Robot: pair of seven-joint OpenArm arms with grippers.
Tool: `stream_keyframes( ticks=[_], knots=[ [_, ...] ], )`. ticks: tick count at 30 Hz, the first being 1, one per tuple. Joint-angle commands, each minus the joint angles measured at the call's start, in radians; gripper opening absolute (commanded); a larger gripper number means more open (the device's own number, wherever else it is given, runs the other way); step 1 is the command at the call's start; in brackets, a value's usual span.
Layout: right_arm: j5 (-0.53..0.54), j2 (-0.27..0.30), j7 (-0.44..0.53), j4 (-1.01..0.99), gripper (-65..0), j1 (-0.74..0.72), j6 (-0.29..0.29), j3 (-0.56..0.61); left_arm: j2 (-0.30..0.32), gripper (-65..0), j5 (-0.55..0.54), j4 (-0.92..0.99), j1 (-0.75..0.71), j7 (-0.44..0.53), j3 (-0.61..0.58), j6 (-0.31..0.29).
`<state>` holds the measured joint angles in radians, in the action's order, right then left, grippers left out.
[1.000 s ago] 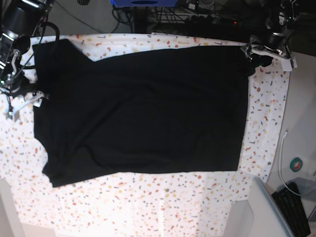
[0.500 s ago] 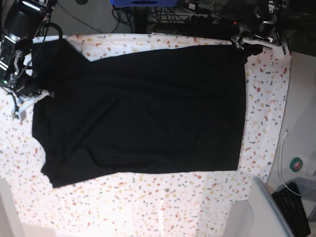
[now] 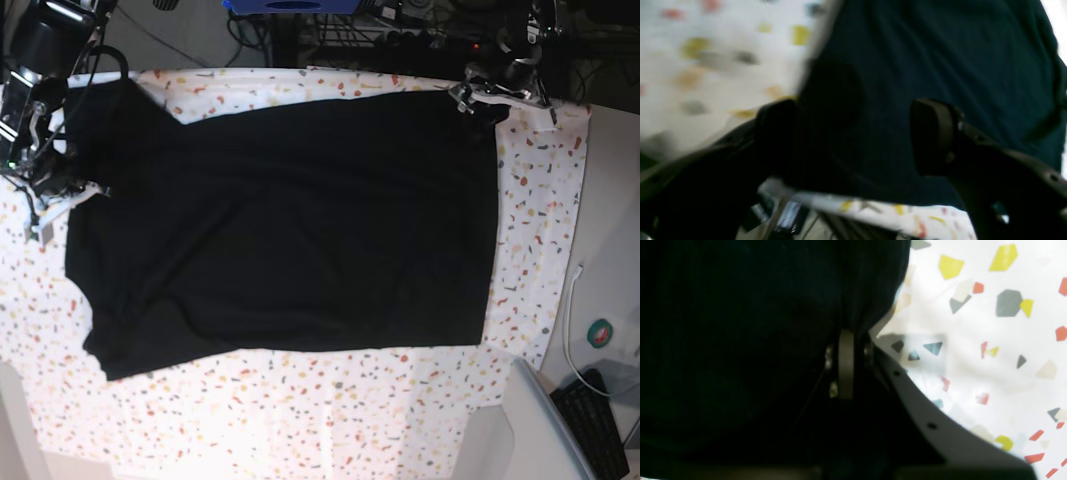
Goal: Layout the t-shirt on the table in an organized manner, then fold the t-shirt properly
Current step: 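Pull both corners apart with both grippers to straighten the shirt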
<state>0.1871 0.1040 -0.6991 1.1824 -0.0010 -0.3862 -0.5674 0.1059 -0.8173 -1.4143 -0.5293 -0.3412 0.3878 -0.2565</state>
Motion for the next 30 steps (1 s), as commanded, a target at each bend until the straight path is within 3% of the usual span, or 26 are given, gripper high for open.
stream_keyframes(
  ticks=[1, 3, 6, 7, 10, 16, 18, 21, 27, 30],
  knots=[
    [0.004, 0.006, -0.009, 0.011, -65.0, 0.002, -0.01, 0.002, 0.004, -20.2, 0.0, 0.01, -0.013, -0.012, -0.006, -0.002],
    [0.004, 0.006, -0.009, 0.015, -65.0, 0.009, -0.01, 0.004, 0.004, -31.6, 0.0, 0.031, -0.012, -0.012, -0.01, -0.002],
    [0.004, 0.006, -0.009, 0.017, -65.0, 0.016, -0.01, 0.004, 0.005, -61.4, -0.001, 0.05, 0.011, -0.055, -0.025, -0.002],
    [0.004, 0.004, -0.009, 0.024, -65.0, 0.019, -0.01, -0.003, 0.013, -65.0, -0.001, 0.043, 0.018, -0.092, -0.025, -0.002],
    [0.005, -0.031, -0.017, 0.136, -65.0, 0.089, -0.003, -0.003, 0.042, -65.0, -0.001, -0.016, 0.019, -0.161, -0.023, -0.002],
    [0.002, -0.106, -0.057, 0.38, -65.0, 0.197, -0.003, -0.001, 0.091, -65.0, 0.002, -0.138, 0.027, -0.169, -0.017, 0.007],
    [0.001, -0.108, -0.06, 0.394, -65.0, 0.174, 0.0, -0.001, 0.114, -65.0, 0.002, -0.147, 0.074, -0.174, -0.026, 0.047],
    [0.001, -0.091, -0.143, 0.393, -65.0, 0.105, 0.057, -0.003, 0.148, -65.0, 0.002, -0.158, 0.153, -0.213, -0.057, 0.113],
    [0.001, -0.042, -0.308, 0.383, -65.0, -0.014, 0.089, -0.001, 0.153, -65.0, 0.002, -0.164, 0.265, -0.345, -0.08, 0.125],
    [0.001, -0.042, -0.321, 0.385, -65.0, 0.014, 0.089, -0.003, 0.151, -65.0, 0.002, -0.164, 0.231, -0.348, -0.085, 0.125]
  ],
)
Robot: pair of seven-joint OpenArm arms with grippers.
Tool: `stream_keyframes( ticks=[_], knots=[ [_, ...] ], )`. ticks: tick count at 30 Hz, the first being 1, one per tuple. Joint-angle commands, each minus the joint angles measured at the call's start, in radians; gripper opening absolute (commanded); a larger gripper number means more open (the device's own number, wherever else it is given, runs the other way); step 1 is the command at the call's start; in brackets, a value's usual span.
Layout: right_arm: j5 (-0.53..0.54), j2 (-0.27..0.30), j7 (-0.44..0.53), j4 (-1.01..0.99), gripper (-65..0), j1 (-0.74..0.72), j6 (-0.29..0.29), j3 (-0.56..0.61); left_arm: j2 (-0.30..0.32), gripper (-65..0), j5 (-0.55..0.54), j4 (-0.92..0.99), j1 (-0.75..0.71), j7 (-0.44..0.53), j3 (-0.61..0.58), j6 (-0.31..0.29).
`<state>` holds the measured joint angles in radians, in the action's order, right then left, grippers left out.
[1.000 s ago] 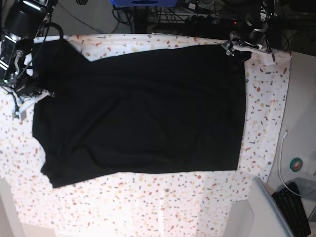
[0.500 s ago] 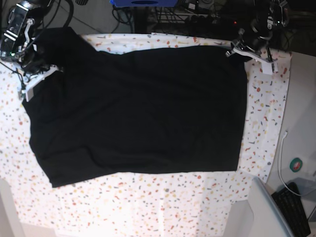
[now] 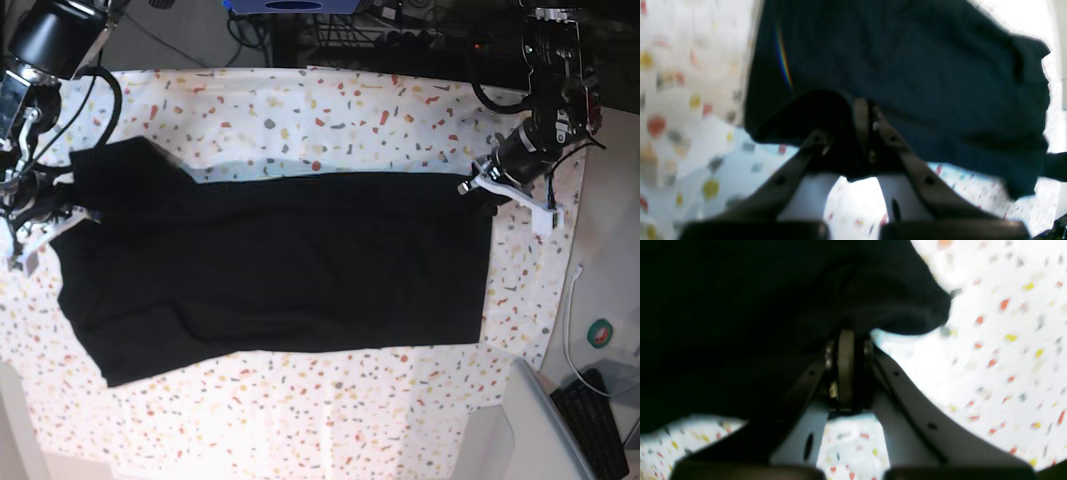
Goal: Layout the t-shirt on the table in an organized manner, then fold the t-shirt properly
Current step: 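Pull both corners apart with both grippers to straighten the shirt, then adjust the shirt edge with the right gripper while left holds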
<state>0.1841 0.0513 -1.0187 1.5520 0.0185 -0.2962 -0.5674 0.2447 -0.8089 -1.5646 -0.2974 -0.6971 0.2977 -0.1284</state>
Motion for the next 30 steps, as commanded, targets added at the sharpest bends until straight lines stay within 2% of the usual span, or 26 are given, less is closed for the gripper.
stream_keyframes(
  ticks=[1, 4, 10, 18, 20, 22, 24, 29, 30],
  knots=[
    [0.004, 0.011, 0.004, 0.015, -65.0, 0.014, -0.001, -0.003, 0.012, -65.0, -0.007, -0.015, -0.021, 0.009, 0.008, -0.003],
    [0.004, 0.006, 0.007, 0.003, -65.0, 0.051, -0.001, -0.001, 0.011, -65.0, -0.007, -0.015, -0.073, 0.009, 0.024, -0.003],
    [0.004, 0.023, 0.125, -0.098, -65.0, 0.054, -0.001, 0.002, 0.014, -65.0, -0.007, -0.015, -0.133, 0.011, 0.059, -0.004],
    [0.002, 0.075, 0.133, -0.227, -65.0, -0.108, 0.001, 0.007, 0.009, -65.0, -0.007, -0.015, -0.121, 0.011, 0.061, -0.006],
    [0.002, 0.077, 0.102, -0.233, -65.0, -0.15, 0.022, 0.007, -0.003, -65.0, -0.007, -0.012, -0.108, 0.011, 0.059, -0.006],
    [0.002, 0.075, 0.044, -0.233, -65.0, -0.188, 0.09, 0.007, -0.008, -65.0, -0.005, -0.007, -0.104, 0.011, 0.059, -0.006],
    [0.002, 0.074, 0.03, -0.241, -65.0, -0.222, 0.128, 0.03, -0.008, -65.0, -0.005, -0.007, -0.104, 0.011, 0.059, -0.006],
    [0.004, 0.084, 0.054, -0.371, -65.0, -0.306, 0.13, 0.175, -0.009, -65.0, -0.005, -0.012, -0.104, 0.011, 0.059, -0.006],
    [0.004, 0.098, 0.047, -0.385, -60.5, -0.314, 0.13, 0.2, -0.009, -65.0, -0.005, -0.012, -0.104, 0.011, 0.059, -0.006]
  ],
)
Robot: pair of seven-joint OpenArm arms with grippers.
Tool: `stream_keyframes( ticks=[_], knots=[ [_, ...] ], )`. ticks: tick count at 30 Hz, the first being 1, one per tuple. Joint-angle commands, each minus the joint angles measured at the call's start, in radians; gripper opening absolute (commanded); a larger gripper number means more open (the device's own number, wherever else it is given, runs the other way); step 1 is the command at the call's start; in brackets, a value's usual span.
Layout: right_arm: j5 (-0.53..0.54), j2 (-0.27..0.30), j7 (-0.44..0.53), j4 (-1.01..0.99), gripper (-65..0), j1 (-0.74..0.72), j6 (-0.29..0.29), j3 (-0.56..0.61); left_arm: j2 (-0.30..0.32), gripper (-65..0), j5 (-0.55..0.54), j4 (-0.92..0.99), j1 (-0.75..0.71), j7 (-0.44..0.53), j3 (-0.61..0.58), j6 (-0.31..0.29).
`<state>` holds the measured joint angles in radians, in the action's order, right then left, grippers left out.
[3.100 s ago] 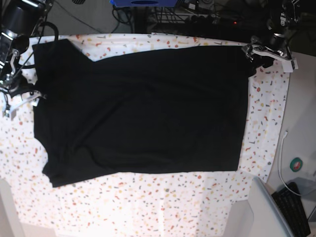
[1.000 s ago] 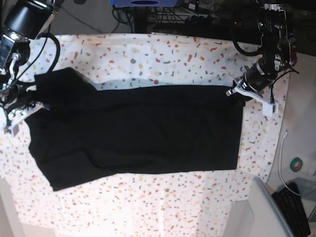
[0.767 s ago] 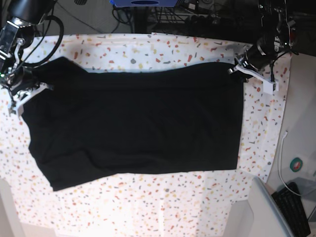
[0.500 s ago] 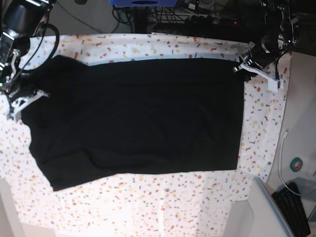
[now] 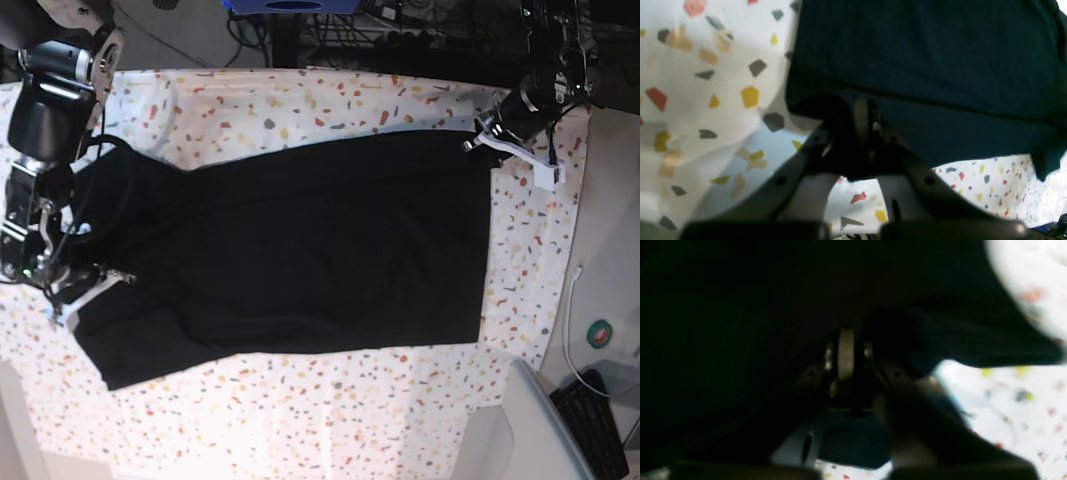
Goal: Layout the t-shirt on the table in an organized manner, then fold the t-shirt properly
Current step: 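Adjust the shirt edge with the right gripper while left holds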
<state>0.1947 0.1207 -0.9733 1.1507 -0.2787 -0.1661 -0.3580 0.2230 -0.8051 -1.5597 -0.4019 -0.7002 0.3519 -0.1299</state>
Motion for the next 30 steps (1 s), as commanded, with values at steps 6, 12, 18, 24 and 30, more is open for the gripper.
stream_keyframes(
  ticks=[6, 12, 18, 24, 30],
  knots=[
    [-0.005, 0.058, 0.003, 0.225, -27.5, 0.118, -0.003, -0.045, 0.013, -65.0, -0.009, -0.018, -0.005, 0.014, 0.005, -0.004],
    [-0.004, 0.052, 0.124, 0.363, -28.1, 0.339, -0.003, -0.077, 0.014, -65.0, -0.009, -0.018, -0.007, 0.014, 0.006, -0.004],
    [-0.004, 0.052, 0.213, 0.188, -28.1, 0.321, -0.003, -0.075, 0.016, -65.0, -0.009, -0.018, -0.005, 0.014, 0.006, -0.004],
    [-0.005, 0.058, 0.267, 0.061, -28.5, 0.298, -0.003, -0.071, 0.016, -65.0, -0.009, -0.018, -0.007, 0.014, 0.006, -0.004],
    [0.002, 0.04, 0.256, 0.13, -65.0, 0.356, -0.005, -0.079, 0.016, -65.0, -0.009, -0.018, -0.007, 0.014, 0.006, -0.004]
  ],
)
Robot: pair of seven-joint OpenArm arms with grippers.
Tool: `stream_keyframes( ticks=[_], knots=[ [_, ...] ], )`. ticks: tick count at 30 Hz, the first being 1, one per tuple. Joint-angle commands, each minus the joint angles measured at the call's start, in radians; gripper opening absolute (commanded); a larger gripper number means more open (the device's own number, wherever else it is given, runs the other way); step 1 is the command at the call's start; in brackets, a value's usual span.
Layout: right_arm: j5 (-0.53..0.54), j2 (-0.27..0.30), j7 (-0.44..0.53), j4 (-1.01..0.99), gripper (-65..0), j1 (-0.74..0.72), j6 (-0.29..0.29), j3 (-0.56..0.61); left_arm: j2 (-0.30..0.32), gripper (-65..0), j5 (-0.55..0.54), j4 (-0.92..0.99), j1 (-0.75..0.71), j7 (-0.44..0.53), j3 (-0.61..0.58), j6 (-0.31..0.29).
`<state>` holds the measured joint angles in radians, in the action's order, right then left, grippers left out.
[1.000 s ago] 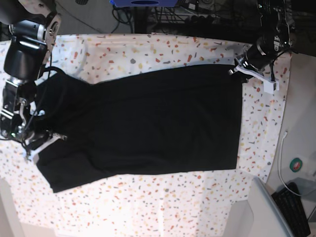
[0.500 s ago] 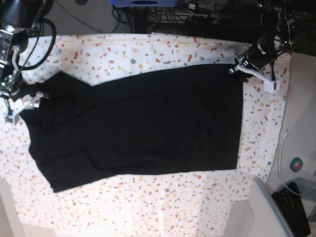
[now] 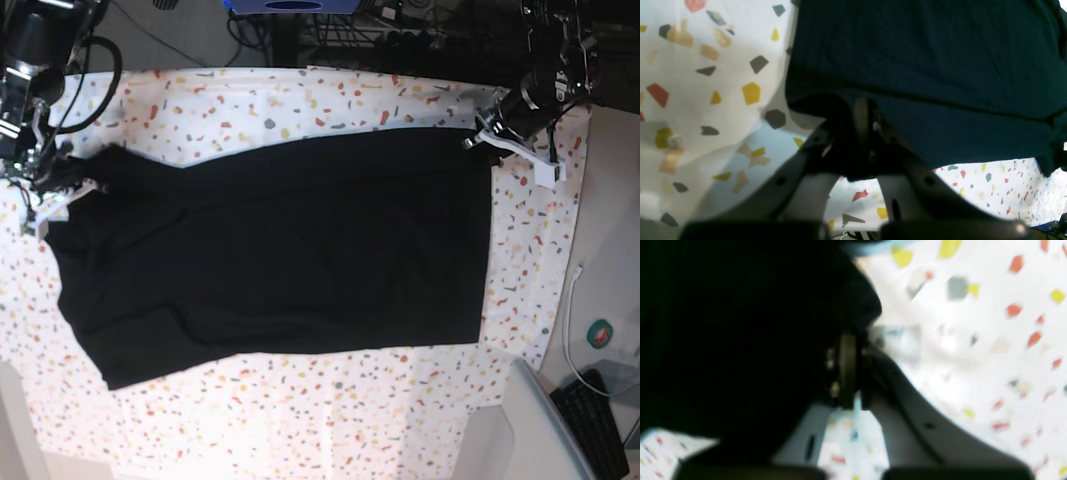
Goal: Layout the t-shirt on the table in an organized manner, then fold the t-shirt properly
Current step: 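Adjust the shirt edge with the right gripper while left holds, then regrasp the black shirt's edge corners with both grippers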
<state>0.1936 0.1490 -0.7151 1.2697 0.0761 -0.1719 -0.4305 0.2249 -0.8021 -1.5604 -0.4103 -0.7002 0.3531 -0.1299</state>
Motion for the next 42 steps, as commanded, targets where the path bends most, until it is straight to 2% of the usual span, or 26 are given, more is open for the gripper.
stream_keyframes(
  ticks=[1, 3, 5, 10, 14, 20, 27, 33, 36, 38, 42],
  knots=[
    [0.016, -0.01, -0.005, 0.064, -65.0, 0.037, 0.001, -0.023, 0.014, -65.0, -0.006, -0.018, 0.001, 0.014, 0.005, -0.004],
    [0.037, -0.052, -0.01, 0.198, -65.0, 0.121, 0.001, -0.097, 0.011, -65.0, 0.053, -0.018, 0.001, 0.014, 0.005, -0.004],
    [0.039, -0.081, -0.028, 0.305, -65.0, 0.186, 0.001, -0.118, 0.005, -65.0, 0.118, -0.019, 0.001, 0.014, 0.005, -0.004],
    [0.042, -0.088, -0.114, 0.403, -65.0, 0.27, 0.001, -0.121, -0.032, -65.0, 0.246, -0.059, -0.031, 0.015, 0.007, -0.006],
    [0.042, -0.091, -0.127, 0.45, -65.0, 0.337, 0.001, -0.121, -0.057, -65.0, 0.329, -0.168, -0.086, 0.015, 0.017, -0.006],
    [0.042, -0.141, -0.127, 0.562, -65.0, 0.454, 0.001, -0.132, -0.08, -65.0, 0.425, -0.202, -0.112, 0.015, 0.017, -0.006],
    [0.042, -0.174, -0.127, 0.655, -65.0, 0.515, 0.001, -0.129, -0.101, -65.0, 0.536, -0.203, -0.14, 0.132, 0.007, -0.006],
    [0.043, -0.21, -0.127, 0.732, -65.0, 0.534, -0.001, -0.123, -0.124, -65.0, 0.571, -0.203, -0.163, 0.133, 0.017, -0.001],
    [0.043, -0.223, -0.127, 0.755, -65.0, 0.548, -0.058, -0.074, -0.132, -65.0, 0.568, -0.202, -0.166, 0.129, 0.017, -0.001],
    [0.043, -0.225, -0.122, 0.755, -65.0, 0.546, -0.09, -0.04, -0.16, -65.0, 0.57, -0.202, -0.167, 0.129, 0.025, -0.001],
    [0.042, -0.225, -0.114, 0.755, -65.0, 0.502, -0.094, 0.025, -0.195, -65.0, 0.574, -0.203, -0.154, 0.127, 0.079, -0.001]
  ],
)
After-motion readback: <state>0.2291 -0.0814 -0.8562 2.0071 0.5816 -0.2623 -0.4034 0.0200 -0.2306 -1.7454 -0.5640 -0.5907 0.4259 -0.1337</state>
